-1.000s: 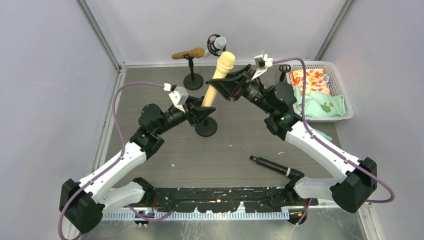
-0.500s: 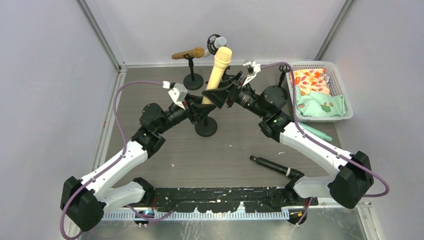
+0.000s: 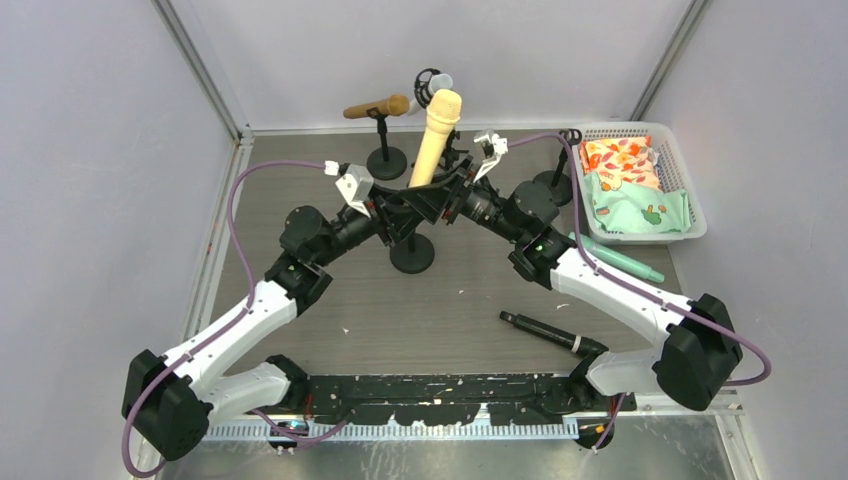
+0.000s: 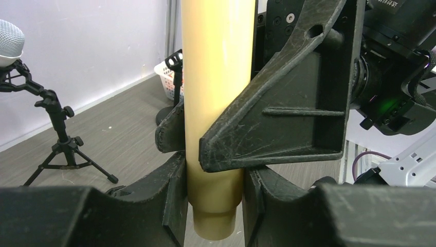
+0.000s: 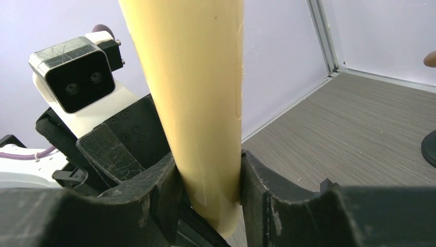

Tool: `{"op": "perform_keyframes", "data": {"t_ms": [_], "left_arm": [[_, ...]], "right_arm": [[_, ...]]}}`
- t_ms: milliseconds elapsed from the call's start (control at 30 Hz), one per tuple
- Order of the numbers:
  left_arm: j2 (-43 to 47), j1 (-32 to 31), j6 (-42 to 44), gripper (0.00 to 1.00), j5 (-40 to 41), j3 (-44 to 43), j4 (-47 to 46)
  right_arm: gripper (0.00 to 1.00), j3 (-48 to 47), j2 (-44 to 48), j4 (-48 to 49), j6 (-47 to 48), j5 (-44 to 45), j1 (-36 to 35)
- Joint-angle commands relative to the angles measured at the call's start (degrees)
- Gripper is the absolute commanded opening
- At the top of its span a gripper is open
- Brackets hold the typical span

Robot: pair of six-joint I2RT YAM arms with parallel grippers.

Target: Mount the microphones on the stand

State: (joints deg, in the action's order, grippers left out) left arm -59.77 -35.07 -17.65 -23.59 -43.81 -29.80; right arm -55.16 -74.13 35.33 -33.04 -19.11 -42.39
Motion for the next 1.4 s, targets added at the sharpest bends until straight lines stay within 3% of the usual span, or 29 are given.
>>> {"op": "perform_keyframes", "data": {"t_ms": [0, 233, 367, 433, 567, 667, 733, 967, 1200, 1367], "left_arm": [[0.47, 0.25, -0.26, 0.0, -0.3, -0.9, -4.21], [0.88, 0.19, -0.2, 0.0, -0.57, -0.31, -4.19], [1.19, 0.26, -0.28, 0.02, -0.83, 0.27, -3.98], [1.51, 0.23, -0.16, 0.17, -0.69, 0.67, -3.09], [2.97, 0.22, 1.35, 0.64, 0.93, 2.06, -0.28], [4.49, 0.39, 4.3, 0.85, 3.36, 3.47, 3.19], [5.38, 1.38, 5.96, 0.91, 3.47, 4.37, 4.92], [4.87, 7.45, 9.94, 0.96, 1.04, 9.39, 0.34], [-0.97, 9.91, 15.61, 0.96, -1.8, 19.11, -22.67], [-9.47, 13.6, 14.65, 0.96, -5.53, 21.41, -38.7]], "right_arm": [[0.46, 0.31, -0.62, 5.54, -0.4, 2.71, -0.68], [0.51, -0.25, -1.79, 6.62, -0.17, 3.91, -0.84], [0.26, -0.15, -1.96, 7.54, 0.15, 5.44, -0.78], [0.15, 0.37, -1.19, 7.36, 1.46, 7.44, -0.8], [0.06, 0.79, 2.16, 2.23, 7.97, 11.55, -0.76], [0.01, -1.04, 5.0, -8.35, 16.75, 14.55, -0.77], [0.01, -1.43, 6.87, -13.53, 23.73, 17.06, -0.77], [0.01, -2.62, 9.16, -29.9, 43.61, 21.97, -0.75], [0.03, -2.15, 8.19, -34.61, 52.99, 20.0, -0.08], [0.06, -2.4, 7.56, -37.86, 56.67, 16.56, 0.96]]}}
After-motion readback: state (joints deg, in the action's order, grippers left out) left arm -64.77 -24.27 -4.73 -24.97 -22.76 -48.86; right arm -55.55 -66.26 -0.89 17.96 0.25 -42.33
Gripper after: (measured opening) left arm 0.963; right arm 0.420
